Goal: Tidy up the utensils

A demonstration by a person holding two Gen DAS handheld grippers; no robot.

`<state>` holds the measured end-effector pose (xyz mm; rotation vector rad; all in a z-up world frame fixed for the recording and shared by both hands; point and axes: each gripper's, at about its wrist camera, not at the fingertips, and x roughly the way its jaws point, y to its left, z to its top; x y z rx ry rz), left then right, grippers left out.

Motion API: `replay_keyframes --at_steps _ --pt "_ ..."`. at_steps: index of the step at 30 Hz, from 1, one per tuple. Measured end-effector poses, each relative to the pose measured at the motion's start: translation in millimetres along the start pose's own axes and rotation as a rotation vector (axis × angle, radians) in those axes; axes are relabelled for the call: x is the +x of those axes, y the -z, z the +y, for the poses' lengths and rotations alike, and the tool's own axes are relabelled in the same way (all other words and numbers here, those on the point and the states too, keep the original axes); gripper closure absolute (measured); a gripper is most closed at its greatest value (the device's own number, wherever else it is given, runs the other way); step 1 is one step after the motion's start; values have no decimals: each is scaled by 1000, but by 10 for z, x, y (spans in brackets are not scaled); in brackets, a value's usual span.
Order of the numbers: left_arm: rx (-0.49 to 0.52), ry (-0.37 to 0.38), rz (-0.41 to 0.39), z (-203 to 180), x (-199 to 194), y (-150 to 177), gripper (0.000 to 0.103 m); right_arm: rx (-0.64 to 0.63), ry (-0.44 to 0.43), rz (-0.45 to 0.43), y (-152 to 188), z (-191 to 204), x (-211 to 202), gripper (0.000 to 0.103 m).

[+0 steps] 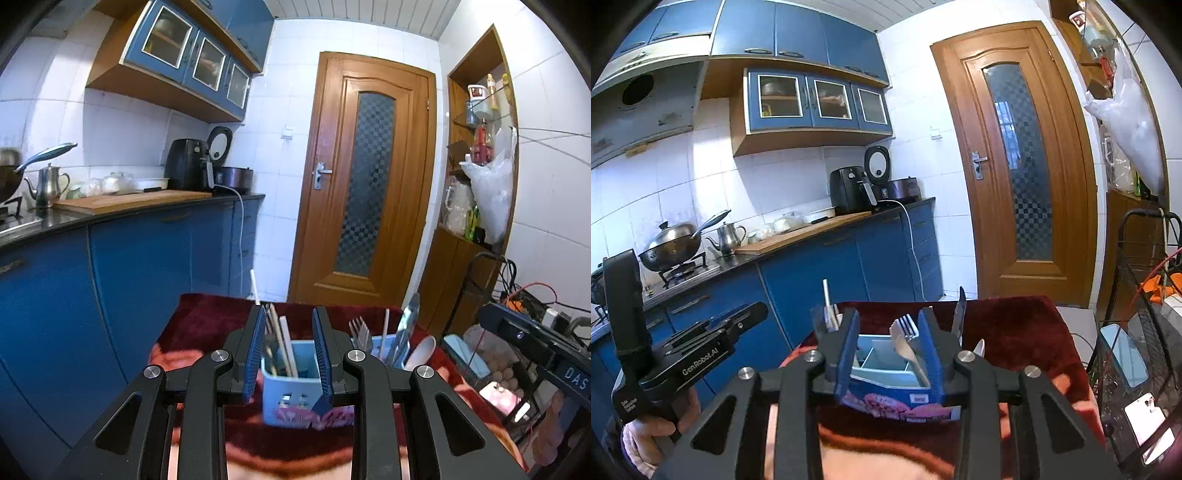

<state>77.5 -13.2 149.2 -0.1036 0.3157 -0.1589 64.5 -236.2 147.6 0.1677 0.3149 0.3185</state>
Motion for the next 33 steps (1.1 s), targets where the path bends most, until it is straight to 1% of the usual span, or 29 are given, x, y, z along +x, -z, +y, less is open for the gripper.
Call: replay_keyframes --at_steps 6,11,13,15,16,18,21,24,26,29,32,33 --pt "15 -22 22 30 -255 130 76 -15 9 -10 133 105 -192 54" --pt "28 -39 55 37 -393 289 75 -30 27 4 349 166 -300 48" --pt "31 -41 56 41 -462 378 72 -36 38 9 440 174 -331 46" --pt "35 -51 53 41 -509 441 64 -39 49 13 535 174 -376 42" --pt "41 -59 49 32 -531 487 62 -41 53 14 592 171 -393 40" --pt "50 -76 46 16 -563 590 52 -45 60 15 682 168 -416 35" --pt "59 -91 58 8 -562 741 42 -50 74 15 829 161 -435 30" --pt "69 -109 58 -12 -544 896 35 -51 79 21 974 132 -419 27" --pt "77 -124 54 -27 -530 994 32 -50 88 27 1065 119 -393 23" --pt "78 -148 46 -35 -502 1128 30 -42 92 39 1210 95 -350 22" --pt "75 -161 61 -30 -426 1234 29 -51 110 36 1344 80 -312 16" --pt "74 -163 68 -31 -401 1274 29 -55 116 30 1390 76 -303 15"
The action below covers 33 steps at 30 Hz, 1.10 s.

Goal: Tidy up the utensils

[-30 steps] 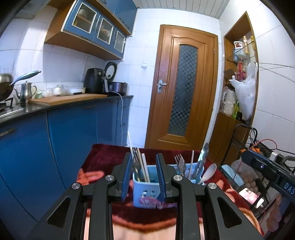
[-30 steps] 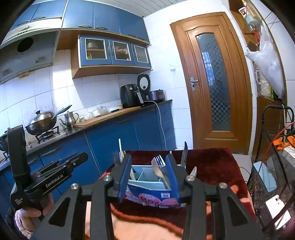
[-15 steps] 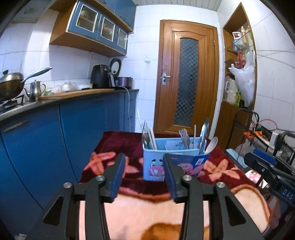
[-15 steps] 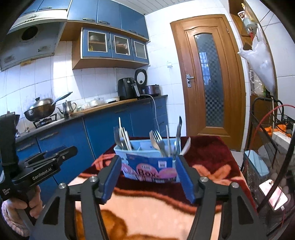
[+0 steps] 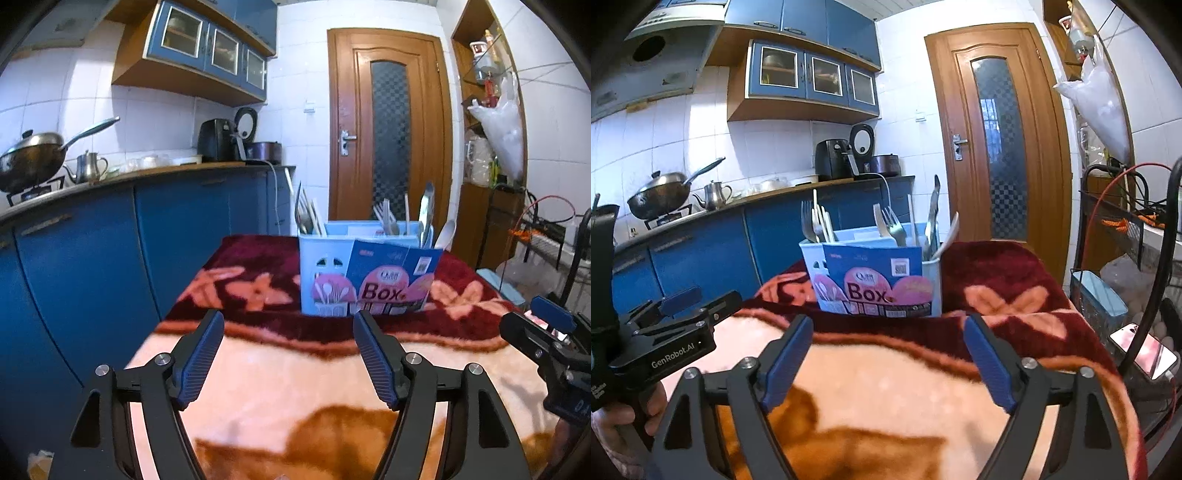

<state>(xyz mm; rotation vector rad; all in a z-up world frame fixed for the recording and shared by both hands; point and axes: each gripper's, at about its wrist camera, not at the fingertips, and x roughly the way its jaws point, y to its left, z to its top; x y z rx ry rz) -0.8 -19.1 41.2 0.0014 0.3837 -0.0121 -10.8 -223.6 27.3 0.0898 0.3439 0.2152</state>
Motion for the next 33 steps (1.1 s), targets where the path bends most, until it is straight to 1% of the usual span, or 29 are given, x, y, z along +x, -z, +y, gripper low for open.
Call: replay_keyframes --at_steps 6,11,14,22,33 --pt "-14 -13 8 -4 82 155 29 -17 24 -4 170 -13 55 12" --pt "-16 -35 7 -16 121 238 29 -11 23 8 228 -33 88 12" --pt "-16 -35 17 -26 147 275 29 -3 24 11 246 -43 90 12" --pt "-13 -35 16 -30 155 308 29 25 19 19 273 -79 101 11" --pt "-14 -33 9 -27 148 320 29 8 27 23 280 -54 111 10"
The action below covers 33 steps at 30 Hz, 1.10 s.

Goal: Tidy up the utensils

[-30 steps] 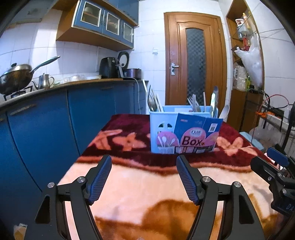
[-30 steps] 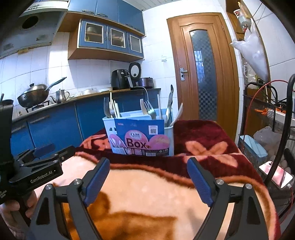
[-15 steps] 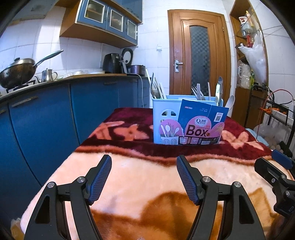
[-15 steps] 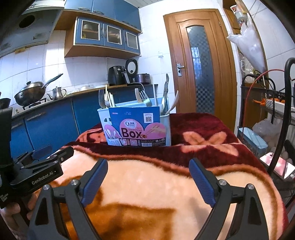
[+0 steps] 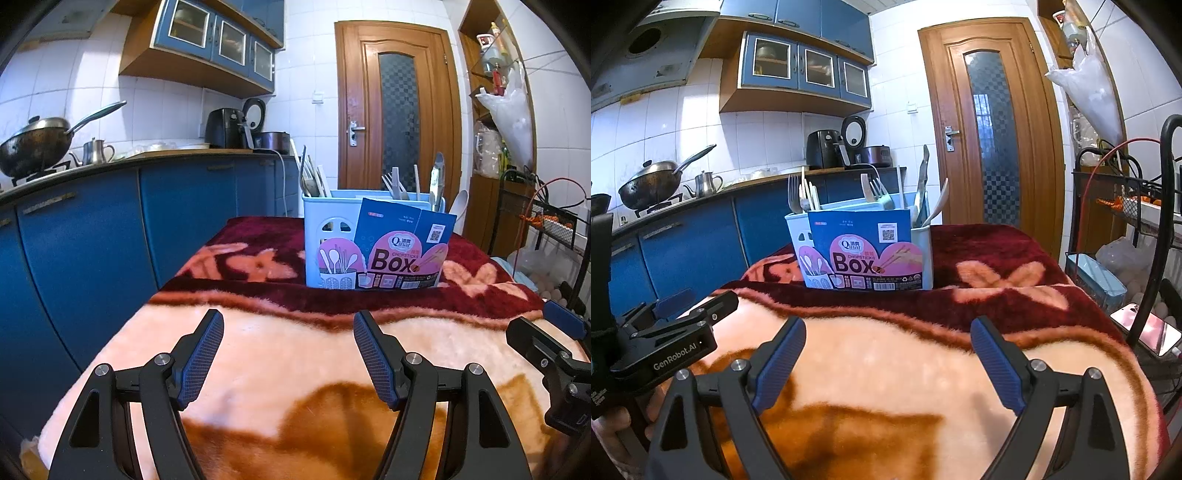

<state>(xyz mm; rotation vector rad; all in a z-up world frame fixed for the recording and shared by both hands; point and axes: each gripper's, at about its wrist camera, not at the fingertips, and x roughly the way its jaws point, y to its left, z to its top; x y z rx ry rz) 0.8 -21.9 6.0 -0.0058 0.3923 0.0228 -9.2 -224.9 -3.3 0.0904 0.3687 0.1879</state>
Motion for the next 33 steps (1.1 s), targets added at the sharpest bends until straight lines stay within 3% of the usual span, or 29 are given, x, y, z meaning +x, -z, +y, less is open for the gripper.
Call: replay_keyframes --at_steps 33 --pt "4 8 -6 -14 -9 6 29 -1 0 2 0 5 5 9"
